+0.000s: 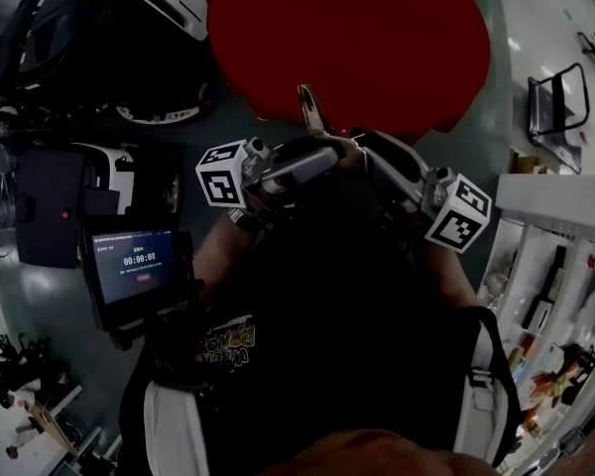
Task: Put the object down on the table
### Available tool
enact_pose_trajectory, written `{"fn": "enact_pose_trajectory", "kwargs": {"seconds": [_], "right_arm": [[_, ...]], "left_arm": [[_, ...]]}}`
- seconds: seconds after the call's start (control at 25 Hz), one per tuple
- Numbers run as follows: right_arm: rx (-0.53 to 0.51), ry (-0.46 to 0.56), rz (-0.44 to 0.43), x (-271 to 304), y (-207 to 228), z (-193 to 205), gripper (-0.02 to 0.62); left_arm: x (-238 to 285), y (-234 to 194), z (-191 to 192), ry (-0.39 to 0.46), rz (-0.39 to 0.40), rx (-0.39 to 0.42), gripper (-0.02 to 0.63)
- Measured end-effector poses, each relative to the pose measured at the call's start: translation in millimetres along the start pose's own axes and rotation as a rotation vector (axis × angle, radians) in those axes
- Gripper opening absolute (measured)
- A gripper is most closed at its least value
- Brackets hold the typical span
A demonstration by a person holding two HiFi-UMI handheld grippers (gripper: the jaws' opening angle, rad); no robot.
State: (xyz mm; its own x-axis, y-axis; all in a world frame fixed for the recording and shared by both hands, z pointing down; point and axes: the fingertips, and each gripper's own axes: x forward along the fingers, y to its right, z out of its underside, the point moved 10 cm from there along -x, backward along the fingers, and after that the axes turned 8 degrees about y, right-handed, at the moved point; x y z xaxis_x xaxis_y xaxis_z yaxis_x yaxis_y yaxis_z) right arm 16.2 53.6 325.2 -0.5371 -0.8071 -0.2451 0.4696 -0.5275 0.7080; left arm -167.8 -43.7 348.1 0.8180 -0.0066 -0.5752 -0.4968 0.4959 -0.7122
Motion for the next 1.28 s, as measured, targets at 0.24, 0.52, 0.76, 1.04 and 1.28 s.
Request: {"fn": "enact_pose_trajectory", "kwargs": {"seconds": [0.24,0.52,0.76,1.04,1.28], "right_arm": [[-0.036,-0.014,-0.004,-80,-15,-22,0.048],[0.032,-0.006,-0.003,-161,-15,-29,0.018],[0.071,0.054,0.082,-212,-14,-31,0.012],[0.1,0.131,0.136,-232,-1,-37,0.012],[0.033,0.142,0.125,-221,-2,-48,0.012]], "left_arm": [[49,3,74,-0.019,0.031,-0.008,0.145],[79,1,149,-0.02,0.03,-0.047,0.147],[77,-15,181,0.053,0.01,-0.139,0.133],[58,-31,173,0.045,-0.229,-0.046,0.129],[34,-40,175,-0.142,-0.579,0.185,0.127]]}}
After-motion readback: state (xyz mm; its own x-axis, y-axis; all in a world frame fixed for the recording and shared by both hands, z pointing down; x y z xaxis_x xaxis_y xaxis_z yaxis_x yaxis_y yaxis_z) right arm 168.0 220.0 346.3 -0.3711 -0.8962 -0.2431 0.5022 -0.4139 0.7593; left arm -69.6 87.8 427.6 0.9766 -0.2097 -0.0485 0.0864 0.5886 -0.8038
